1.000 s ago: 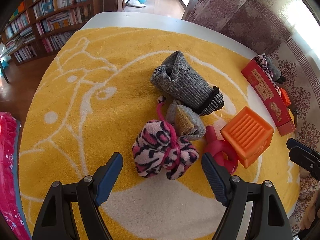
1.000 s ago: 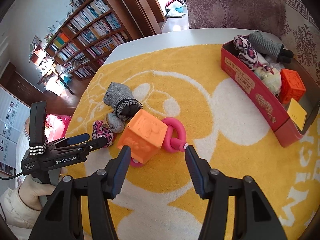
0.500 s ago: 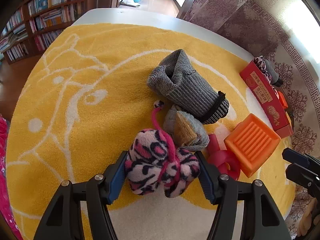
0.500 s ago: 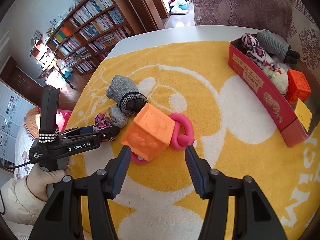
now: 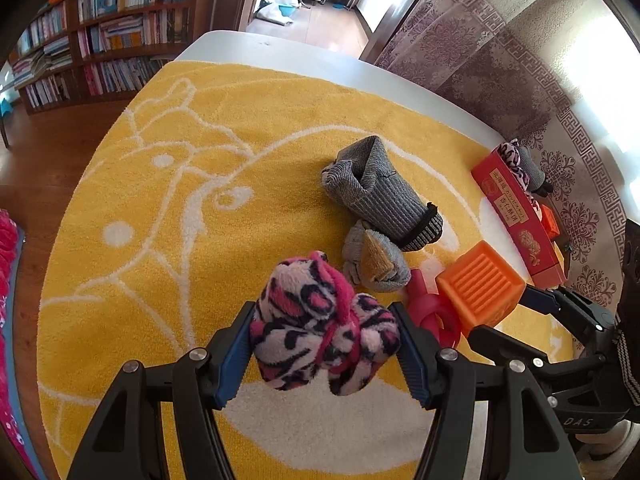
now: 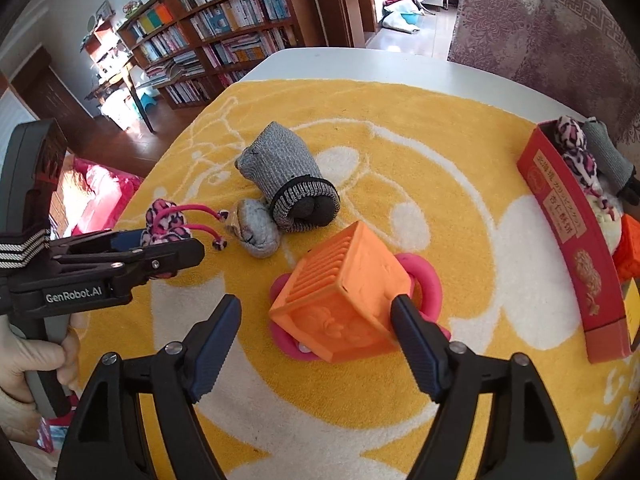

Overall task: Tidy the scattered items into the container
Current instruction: 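Grasp the second leopard plush with the left tool while the right tool grasps the ridged orange cube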

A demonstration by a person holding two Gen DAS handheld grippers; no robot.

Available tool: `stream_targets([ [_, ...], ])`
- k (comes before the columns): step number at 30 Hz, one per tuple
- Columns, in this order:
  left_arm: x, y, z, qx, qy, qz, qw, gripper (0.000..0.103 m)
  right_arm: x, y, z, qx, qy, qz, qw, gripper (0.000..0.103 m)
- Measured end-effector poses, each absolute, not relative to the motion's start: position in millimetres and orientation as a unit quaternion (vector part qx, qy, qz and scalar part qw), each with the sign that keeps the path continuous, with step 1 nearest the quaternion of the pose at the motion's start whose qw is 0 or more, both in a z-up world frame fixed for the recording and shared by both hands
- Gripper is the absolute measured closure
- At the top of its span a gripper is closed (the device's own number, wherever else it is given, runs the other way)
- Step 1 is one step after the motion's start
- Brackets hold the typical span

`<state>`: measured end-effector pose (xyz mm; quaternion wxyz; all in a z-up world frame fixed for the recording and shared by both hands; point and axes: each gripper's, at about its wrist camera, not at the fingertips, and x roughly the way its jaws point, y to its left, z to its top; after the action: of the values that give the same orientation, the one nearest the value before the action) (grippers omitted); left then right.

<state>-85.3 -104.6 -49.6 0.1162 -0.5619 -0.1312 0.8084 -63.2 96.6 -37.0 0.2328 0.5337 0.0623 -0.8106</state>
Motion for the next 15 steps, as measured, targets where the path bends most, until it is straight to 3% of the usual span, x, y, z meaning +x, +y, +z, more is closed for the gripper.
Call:
stream_targets([
  [5, -80.0, -103.8, -52.5, -0.570, -0.136, 0.803, 0.114, 0.037, -67.8, 84.3, -52.6, 0.524, 0.146, -0.811, 0.216, 0.025],
  [15, -80.8, -87.9, -33.4, -0.559, -0.127, 0.812, 0.113, 0.037, -70.1, 114.4, -36.5, 0.531, 0.065, -0.815, 0.225, 0.031],
])
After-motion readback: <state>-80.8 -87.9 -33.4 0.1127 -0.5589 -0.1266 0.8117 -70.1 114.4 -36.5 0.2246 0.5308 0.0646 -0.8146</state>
